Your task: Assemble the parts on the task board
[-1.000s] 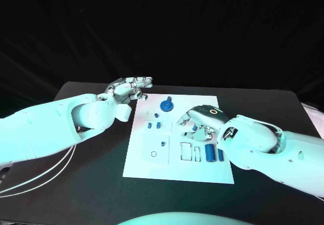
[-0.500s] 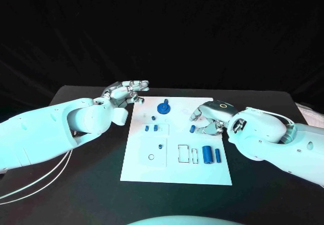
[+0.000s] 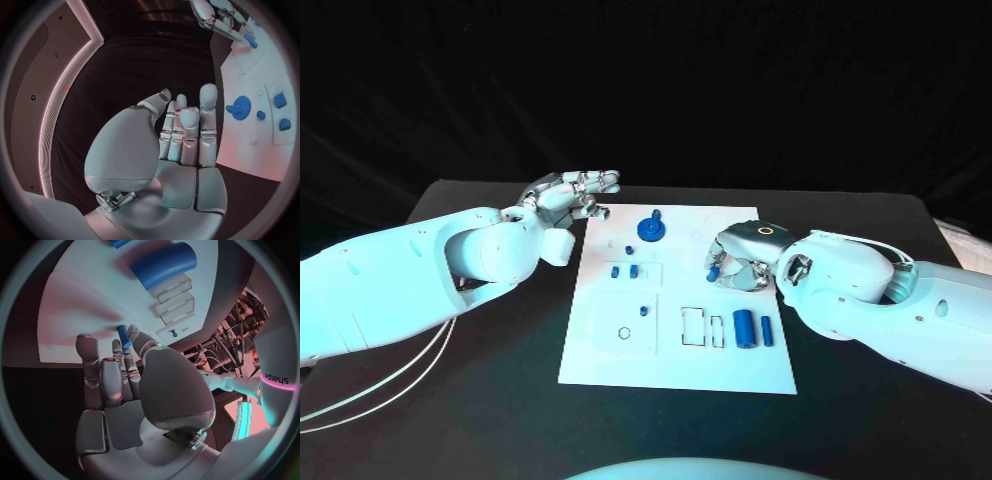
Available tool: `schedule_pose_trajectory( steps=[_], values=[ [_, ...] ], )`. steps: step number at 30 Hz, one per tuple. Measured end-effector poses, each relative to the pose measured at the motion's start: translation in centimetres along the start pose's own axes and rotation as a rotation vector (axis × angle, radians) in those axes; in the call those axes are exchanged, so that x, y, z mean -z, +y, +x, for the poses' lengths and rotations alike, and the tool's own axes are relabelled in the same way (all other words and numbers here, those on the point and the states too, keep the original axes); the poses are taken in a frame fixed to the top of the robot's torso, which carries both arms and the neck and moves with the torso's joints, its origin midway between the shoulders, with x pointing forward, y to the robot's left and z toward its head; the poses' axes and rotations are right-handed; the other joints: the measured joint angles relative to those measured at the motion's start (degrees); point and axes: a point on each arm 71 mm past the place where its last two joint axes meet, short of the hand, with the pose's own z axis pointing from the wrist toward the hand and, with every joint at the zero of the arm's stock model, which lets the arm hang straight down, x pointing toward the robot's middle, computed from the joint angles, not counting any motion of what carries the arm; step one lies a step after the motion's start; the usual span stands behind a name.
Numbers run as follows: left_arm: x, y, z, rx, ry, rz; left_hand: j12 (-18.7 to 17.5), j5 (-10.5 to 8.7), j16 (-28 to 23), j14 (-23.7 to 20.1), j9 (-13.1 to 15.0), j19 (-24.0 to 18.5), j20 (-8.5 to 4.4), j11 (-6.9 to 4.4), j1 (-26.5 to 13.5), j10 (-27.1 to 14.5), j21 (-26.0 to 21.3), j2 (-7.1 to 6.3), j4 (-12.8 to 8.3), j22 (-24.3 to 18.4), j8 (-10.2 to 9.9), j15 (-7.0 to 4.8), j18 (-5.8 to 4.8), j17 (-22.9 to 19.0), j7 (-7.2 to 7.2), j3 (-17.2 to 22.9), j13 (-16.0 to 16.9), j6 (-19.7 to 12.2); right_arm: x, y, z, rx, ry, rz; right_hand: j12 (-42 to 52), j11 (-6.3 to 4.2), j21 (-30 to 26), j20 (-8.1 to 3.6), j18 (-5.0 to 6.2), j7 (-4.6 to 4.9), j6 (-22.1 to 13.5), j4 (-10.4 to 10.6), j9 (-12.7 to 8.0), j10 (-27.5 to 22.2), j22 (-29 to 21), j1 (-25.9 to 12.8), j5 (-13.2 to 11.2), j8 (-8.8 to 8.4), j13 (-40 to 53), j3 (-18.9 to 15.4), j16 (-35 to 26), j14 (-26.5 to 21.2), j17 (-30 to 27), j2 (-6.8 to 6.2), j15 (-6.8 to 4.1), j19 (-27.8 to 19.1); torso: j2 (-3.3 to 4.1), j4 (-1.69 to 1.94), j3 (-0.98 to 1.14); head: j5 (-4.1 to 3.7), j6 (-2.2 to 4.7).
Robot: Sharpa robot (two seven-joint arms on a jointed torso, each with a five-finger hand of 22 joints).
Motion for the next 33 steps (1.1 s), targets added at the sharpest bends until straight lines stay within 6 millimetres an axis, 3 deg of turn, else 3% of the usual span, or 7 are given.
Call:
schedule_pose_trajectory(
  steps=[5, 15, 21, 33],
  values=[
    [0.0, 0.0, 0.0, 0.0, 0.0, 0.0, 0.0, 0.0, 0.0, 0.0, 0.0, 0.0, 0.0, 0.0, 0.0, 0.0, 0.0, 0.0, 0.0, 0.0, 0.0, 0.0, 0.0, 0.0, 0.0, 0.0, 0.0, 0.0, -0.3, 0.1, 0.1, 0.008, 0.01, 0.0, 0.23, -0.21, 0.66, -0.09, 0.0, -0.24, 1.37, 0.03, 0.12, 1.42, 0.94, -0.09, -0.23, 0.4, -0.05, 1.17, 0.46, 0.05, 0.41, 0.7, -0.05, 0.51, -0.01, -0.03, -0.01, 0.07, -0.09],
    [0.0, 0.0, 0.0, 0.0, 0.001, -0.002, 0.0, 0.0, 0.0, 0.0, 0.0, 0.0, 0.0, 0.0, 0.0, 0.0, 0.0, 0.0, 0.0, 0.0, 0.0, 0.0, 0.0, 0.0, 0.0, 0.0, -0.01, 0.0, -0.7, 0.2, 0.2, 0.014, -0.004, 0.003, 0.87, -1.24, 2.26, -0.93, 0.01, -0.79, 4.28, -0.15, 0.43, 5.31, 3.37, 0.31, -0.45, 1.53, -0.09, 3.86, 1.44, 0.01, 1.61, 1.69, -1.25, 1.74, -0.04, -0.06, -0.01, 0.1, -0.26],
    [0.0, 0.0, 0.0, 0.001, 0.002, -0.003, 0.0, 0.0, 0.0, 0.0, 0.0, 0.0, 0.0, -0.01, 0.0, -0.4, 0.0, 0.0, -0.16, -0.11, 0.0, 0.0, 0.0, 0.0, 0.0, -0.16, 0.06, 0.0, -0.4, 0.3, 0.3, 0.002, -0.048, 0.004, 1.18, -0.8, 3.5, -1.46, 0.01, -0.95, 5.09, -0.78, 0.8, 6.35, 5.2, 0.56, -0.76, 1.74, 0.17, 5.11, 1.78, 0.01, 2.03, 1.9, -1.66, 2.69, -0.05, -0.01, 0.02, 0.06, -0.38],
    [0.0, 0.0, -0.1, 0.0, 0.0, -0.007, 0.0, 0.0, 0.0, 0.0, 0.0, 0.0, 0.0, -0.01, 0.0, -0.4, 0.0, 0.0, -0.16, -0.11, 0.0, 0.0, 0.0, 0.01, 0.0, -0.16, 0.05, 0.0, 1.9, 0.8, -2.2, -0.038, -0.167, -0.017, 1.11, -0.82, 3.77, -1.54, 0.01, -0.89, 5.17, -1.24, 0.99, 6.9, 5.52, 0.7, -1.03, 2.0, 0.16, 5.88, 1.78, 0.01, 2.07, 1.88, -1.65, 2.77, -0.09, -0.07, -0.01, 0.16, -0.27]
  ],
)
